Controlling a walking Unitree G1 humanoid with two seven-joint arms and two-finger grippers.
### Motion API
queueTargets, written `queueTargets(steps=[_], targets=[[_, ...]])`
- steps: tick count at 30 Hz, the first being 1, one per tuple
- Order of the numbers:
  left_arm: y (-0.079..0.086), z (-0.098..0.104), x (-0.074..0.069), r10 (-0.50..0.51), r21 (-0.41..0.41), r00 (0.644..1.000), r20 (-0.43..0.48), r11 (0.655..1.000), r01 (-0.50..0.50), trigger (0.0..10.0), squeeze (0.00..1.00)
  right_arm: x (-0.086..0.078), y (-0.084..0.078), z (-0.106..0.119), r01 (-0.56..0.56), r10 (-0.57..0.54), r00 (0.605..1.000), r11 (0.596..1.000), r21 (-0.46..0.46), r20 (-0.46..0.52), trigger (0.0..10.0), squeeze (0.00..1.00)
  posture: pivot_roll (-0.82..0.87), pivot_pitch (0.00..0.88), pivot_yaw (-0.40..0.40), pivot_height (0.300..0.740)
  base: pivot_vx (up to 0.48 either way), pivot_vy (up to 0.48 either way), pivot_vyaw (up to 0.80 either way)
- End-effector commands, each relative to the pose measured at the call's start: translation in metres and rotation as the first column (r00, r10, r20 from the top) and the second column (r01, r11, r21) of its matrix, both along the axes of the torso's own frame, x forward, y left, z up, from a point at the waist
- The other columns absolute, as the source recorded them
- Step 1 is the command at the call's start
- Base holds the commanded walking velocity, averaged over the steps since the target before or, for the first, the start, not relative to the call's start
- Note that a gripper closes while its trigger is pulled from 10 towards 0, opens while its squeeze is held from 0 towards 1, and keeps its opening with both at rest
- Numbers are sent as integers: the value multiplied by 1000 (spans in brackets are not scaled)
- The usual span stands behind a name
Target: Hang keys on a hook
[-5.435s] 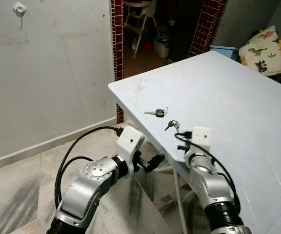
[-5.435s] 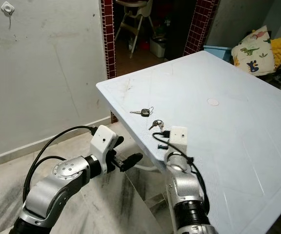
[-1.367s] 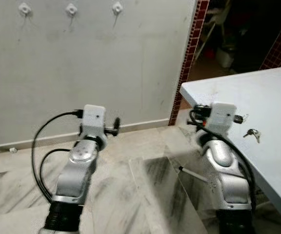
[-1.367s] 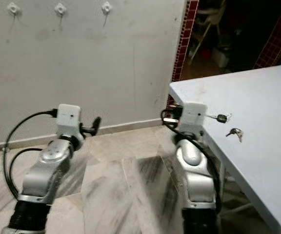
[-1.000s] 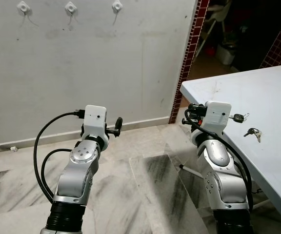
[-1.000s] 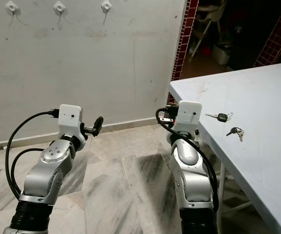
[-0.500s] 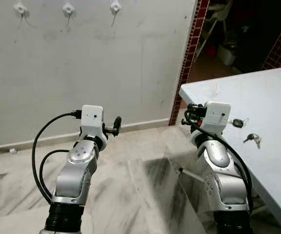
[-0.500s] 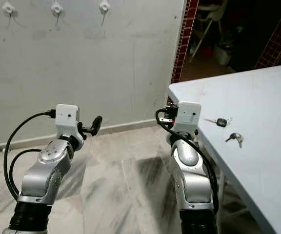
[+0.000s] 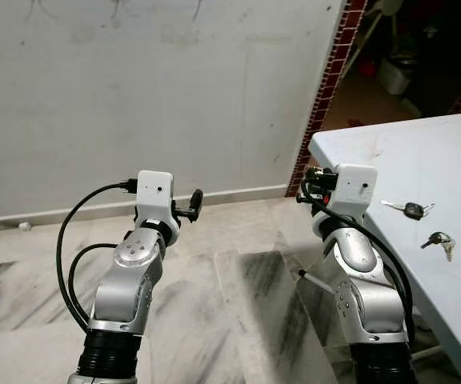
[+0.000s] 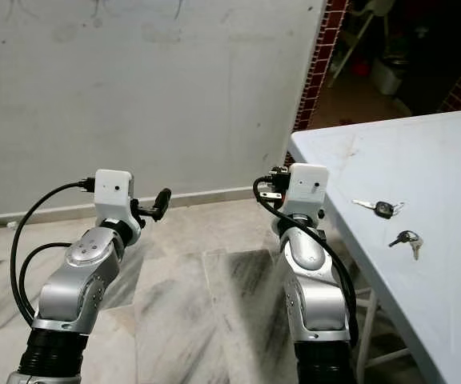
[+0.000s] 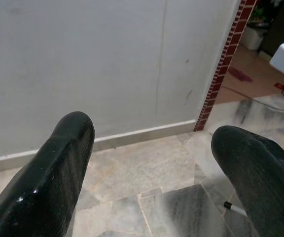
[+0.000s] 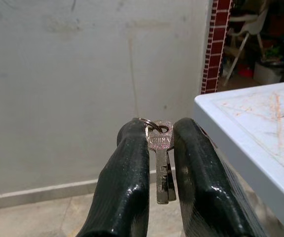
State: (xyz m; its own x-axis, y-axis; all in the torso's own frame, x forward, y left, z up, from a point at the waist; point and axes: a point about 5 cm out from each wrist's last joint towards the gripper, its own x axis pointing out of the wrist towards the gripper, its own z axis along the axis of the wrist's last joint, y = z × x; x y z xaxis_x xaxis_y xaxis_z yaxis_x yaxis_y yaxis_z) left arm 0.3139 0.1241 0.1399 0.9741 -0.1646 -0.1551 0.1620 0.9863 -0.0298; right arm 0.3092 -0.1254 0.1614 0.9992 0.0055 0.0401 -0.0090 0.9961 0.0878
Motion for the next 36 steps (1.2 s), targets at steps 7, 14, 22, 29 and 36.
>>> queueTargets(steps=[7,14,22,29,36], targets=[[-2,2,2,-13,0,1000,1,1000,13,10000,0,1,-3,2,7,-7,1000,1000,-3,9,10000,0,172,0,-34,740,0,0,0],[-2,2,2,-13,1,1000,0,1000,13,10000,0,0,-2,1,9,-9,1000,1000,-1,6,10000,0,171,0,-31,740,0,0,0],[-3,1,1,-16,3,1000,-5,1000,16,10000,0,-1,-2,-2,9,-9,1000,999,-35,-2,10000,0,169,0,-30,740,0,0,0],[-3,1,1,-16,3,1000,-5,1000,16,10000,0,-1,-2,-2,9,-9,1000,999,-35,-2,10000,0,169,0,-30,740,0,0,0],[-3,1,1,-16,3,1000,-5,1000,16,10000,0,-1,-2,-2,9,-9,1000,999,-35,-2,10000,0,169,0,-30,740,0,0,0]])
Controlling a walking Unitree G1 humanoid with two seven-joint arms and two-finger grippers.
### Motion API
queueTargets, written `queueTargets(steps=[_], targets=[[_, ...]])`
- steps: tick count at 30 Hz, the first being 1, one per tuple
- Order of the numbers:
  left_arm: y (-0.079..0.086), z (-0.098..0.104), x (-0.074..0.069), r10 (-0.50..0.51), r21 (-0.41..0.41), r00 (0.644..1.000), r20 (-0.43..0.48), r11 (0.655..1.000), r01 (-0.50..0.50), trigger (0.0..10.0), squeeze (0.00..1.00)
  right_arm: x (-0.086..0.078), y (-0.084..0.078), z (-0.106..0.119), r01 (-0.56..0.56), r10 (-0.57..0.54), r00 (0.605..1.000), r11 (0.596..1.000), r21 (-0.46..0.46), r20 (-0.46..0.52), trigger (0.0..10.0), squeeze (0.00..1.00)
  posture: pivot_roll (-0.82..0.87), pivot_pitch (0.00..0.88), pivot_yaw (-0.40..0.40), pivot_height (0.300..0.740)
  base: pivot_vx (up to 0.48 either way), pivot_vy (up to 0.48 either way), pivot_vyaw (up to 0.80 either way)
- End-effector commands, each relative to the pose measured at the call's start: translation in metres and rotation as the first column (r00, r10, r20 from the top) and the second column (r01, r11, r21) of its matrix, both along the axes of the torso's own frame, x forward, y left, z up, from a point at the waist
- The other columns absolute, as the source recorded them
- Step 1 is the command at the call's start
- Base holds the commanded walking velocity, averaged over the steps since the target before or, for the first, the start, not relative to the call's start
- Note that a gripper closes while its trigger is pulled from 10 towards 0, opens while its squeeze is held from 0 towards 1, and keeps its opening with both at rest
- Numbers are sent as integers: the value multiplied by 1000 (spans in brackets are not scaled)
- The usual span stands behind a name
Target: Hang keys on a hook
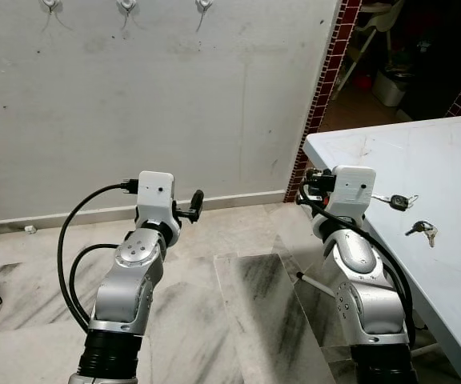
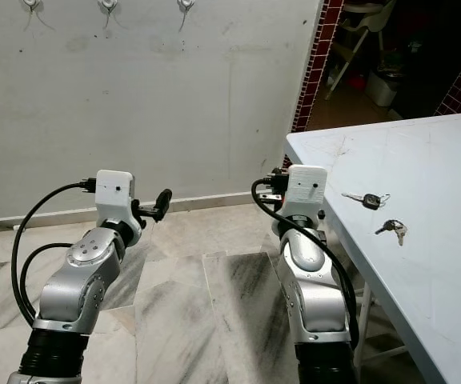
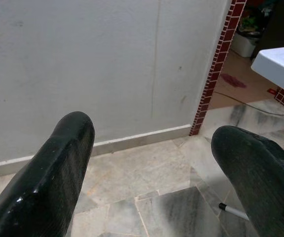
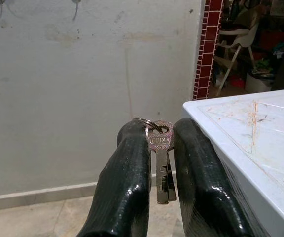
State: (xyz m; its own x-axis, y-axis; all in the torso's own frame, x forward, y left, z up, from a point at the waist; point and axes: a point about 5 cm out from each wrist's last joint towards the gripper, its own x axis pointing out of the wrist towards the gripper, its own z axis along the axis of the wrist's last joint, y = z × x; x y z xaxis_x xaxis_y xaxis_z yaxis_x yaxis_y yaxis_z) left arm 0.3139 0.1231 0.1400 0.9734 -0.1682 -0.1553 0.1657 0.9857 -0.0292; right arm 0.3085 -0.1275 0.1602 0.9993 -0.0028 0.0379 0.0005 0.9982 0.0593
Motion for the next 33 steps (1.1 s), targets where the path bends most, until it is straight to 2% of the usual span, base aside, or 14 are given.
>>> queueTargets(steps=[1,33], targets=[[-2,1,1,-13,2,1000,-5,1000,13,10000,0,-1,0,-1,0,0,1000,1000,-6,0,10000,0,169,0,-30,740,0,0,0],[-2,1,1,-13,2,1000,-5,1000,13,10000,0,-1,0,-1,0,0,1000,1000,-6,0,10000,0,169,0,-30,740,0,0,0]])
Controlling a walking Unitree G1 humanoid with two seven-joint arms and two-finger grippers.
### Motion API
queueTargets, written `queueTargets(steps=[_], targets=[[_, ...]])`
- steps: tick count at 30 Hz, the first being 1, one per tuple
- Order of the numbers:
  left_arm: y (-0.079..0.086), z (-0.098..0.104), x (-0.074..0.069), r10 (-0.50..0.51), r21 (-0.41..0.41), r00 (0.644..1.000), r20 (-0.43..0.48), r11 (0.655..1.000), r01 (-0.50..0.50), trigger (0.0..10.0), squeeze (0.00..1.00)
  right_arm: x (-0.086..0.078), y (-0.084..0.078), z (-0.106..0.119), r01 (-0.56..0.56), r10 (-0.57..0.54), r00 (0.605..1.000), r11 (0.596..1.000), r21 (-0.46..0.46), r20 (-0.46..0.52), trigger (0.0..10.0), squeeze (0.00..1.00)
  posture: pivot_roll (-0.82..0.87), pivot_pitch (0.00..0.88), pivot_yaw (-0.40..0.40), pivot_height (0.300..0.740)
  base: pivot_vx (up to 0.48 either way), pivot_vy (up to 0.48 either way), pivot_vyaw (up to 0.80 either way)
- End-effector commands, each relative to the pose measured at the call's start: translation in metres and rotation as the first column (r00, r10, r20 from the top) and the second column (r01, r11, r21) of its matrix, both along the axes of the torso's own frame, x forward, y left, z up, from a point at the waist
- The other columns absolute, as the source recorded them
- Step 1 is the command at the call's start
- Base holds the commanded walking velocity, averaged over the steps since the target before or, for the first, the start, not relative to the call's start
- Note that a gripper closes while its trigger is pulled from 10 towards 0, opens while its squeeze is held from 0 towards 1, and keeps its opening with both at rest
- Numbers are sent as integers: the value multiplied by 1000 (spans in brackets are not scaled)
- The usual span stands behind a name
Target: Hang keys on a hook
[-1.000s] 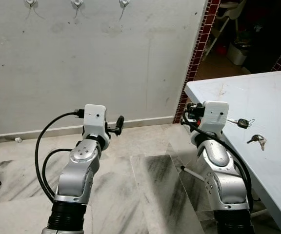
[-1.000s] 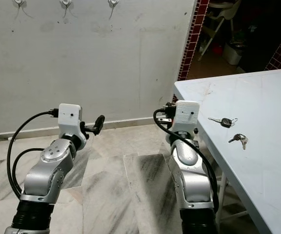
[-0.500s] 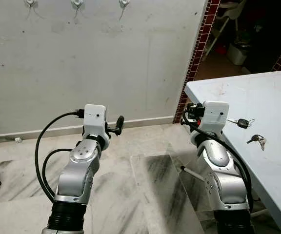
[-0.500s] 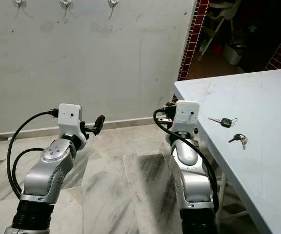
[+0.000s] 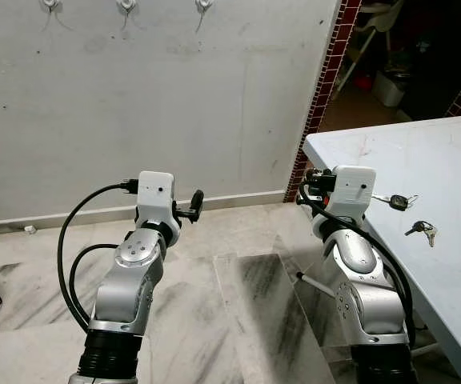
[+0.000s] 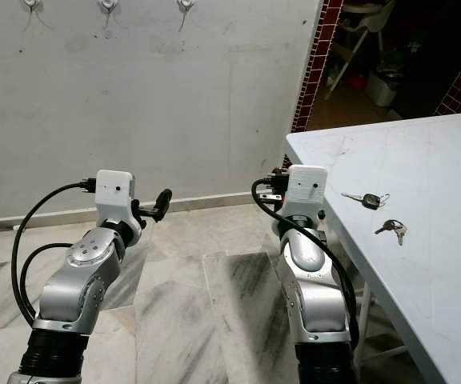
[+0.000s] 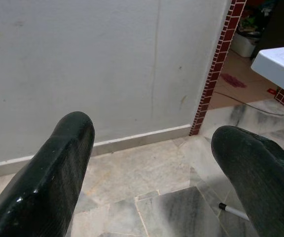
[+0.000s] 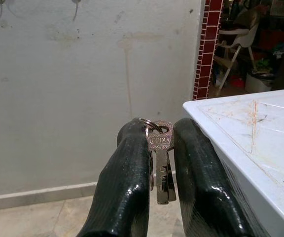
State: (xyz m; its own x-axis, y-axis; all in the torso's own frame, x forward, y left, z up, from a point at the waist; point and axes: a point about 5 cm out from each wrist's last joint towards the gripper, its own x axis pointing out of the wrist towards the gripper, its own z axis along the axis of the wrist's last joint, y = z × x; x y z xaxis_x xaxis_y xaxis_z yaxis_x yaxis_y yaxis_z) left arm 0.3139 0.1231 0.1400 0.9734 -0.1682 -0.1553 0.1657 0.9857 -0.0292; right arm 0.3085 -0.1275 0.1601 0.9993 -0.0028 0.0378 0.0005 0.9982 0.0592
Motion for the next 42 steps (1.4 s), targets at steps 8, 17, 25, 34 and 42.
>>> queueTargets(steps=[8,17,25,34,42], targets=[[-2,1,1,-13,2,1000,-5,1000,13,10000,0,-1,0,-1,0,0,1000,1000,-6,0,10000,0,169,0,-30,740,0,0,0],[-25,21,27,-64,-18,994,92,998,66,10000,0,14,-7,11,-11,14,998,999,-45,56,10000,0,139,0,-34,740,0,0,0],[-24,20,33,-40,-31,994,98,999,43,10000,0,16,-10,12,-11,14,998,999,-53,53,10000,0,120,0,-49,740,0,0,0],[-34,25,38,-59,-52,990,128,996,66,10000,0,14,-17,12,-6,10,998,998,-65,60,10000,0,108,0,-46,740,0,0,0],[-29,26,35,-56,-87,988,146,994,70,10000,0,6,-12,7,-11,13,999,999,-41,44,10000,0,119,0,-52,740,98,0,0]])
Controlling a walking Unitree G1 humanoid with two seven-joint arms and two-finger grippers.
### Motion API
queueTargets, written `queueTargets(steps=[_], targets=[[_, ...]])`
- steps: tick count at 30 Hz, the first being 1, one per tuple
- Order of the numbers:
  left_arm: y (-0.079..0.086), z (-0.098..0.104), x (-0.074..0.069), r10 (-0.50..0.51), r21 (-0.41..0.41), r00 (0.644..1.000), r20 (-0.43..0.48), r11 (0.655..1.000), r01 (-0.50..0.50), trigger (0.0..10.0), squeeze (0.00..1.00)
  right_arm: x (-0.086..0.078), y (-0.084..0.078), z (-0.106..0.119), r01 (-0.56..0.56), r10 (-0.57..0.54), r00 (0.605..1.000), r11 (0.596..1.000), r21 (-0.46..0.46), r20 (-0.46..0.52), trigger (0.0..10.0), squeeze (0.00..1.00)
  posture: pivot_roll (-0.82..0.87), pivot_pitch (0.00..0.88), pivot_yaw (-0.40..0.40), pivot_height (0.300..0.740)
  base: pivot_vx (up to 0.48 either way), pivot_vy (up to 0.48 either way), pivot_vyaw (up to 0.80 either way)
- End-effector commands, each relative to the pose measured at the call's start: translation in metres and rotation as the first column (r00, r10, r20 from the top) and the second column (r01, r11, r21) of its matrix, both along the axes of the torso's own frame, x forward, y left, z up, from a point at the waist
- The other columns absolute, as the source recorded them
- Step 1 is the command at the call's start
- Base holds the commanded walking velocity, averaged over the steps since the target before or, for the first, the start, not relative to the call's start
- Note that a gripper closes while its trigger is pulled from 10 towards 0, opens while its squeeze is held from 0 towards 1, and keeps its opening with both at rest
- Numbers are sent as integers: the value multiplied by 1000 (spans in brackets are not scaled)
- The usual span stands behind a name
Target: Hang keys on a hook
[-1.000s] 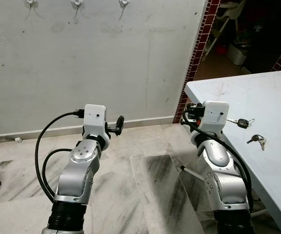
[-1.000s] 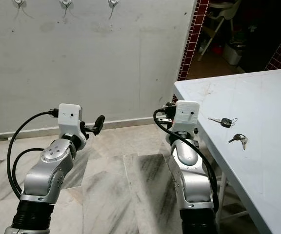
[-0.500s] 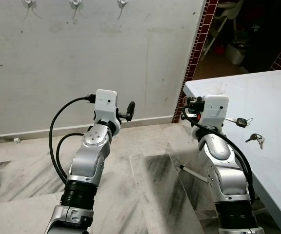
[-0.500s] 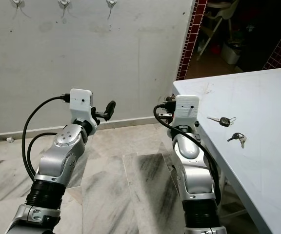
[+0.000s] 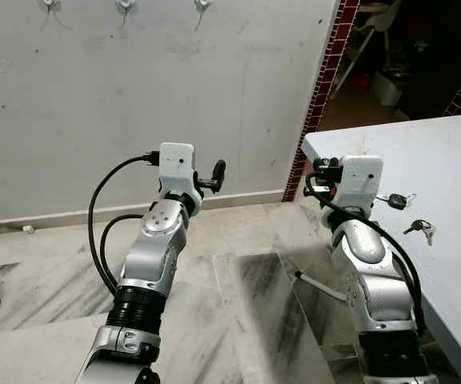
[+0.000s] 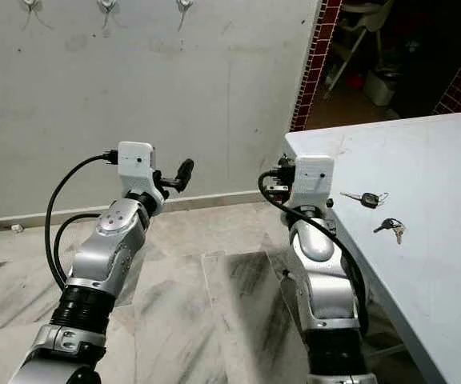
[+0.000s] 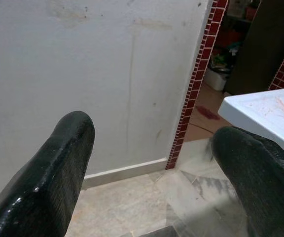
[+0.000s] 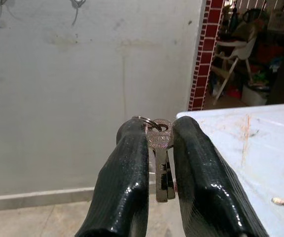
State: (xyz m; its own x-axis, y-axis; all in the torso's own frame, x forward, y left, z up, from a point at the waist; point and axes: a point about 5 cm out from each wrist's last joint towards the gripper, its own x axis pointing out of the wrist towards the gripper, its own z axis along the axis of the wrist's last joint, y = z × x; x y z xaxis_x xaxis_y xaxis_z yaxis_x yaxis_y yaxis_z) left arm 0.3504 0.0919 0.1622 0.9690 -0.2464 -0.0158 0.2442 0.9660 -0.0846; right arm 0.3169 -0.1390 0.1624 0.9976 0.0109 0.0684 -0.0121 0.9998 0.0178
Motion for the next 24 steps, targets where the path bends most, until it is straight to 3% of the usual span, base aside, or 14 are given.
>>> queueTargets(steps=[1,5,14,24], targets=[[3,3,-1,10,-10,1000,18,1000,-10,10000,0,-2,0,4,-1,1,1000,1000,1,13,10000,0,119,0,-52,740,266,0,0],[5,-5,-9,9,-3,1000,-4,1000,-9,10000,0,-9,10,1,-45,45,999,999,-3,13,10000,0,124,0,-40,740,298,0,0],[7,-7,-16,-8,3,1000,-14,1000,8,10000,0,-11,11,-4,-28,28,1000,1000,9,12,10000,0,162,0,-28,740,337,0,0],[11,-5,-17,-2,18,1000,-23,1000,2,10000,0,-8,13,-2,-27,27,1000,1000,13,12,10000,0,155,0,-22,740,354,0,508]])
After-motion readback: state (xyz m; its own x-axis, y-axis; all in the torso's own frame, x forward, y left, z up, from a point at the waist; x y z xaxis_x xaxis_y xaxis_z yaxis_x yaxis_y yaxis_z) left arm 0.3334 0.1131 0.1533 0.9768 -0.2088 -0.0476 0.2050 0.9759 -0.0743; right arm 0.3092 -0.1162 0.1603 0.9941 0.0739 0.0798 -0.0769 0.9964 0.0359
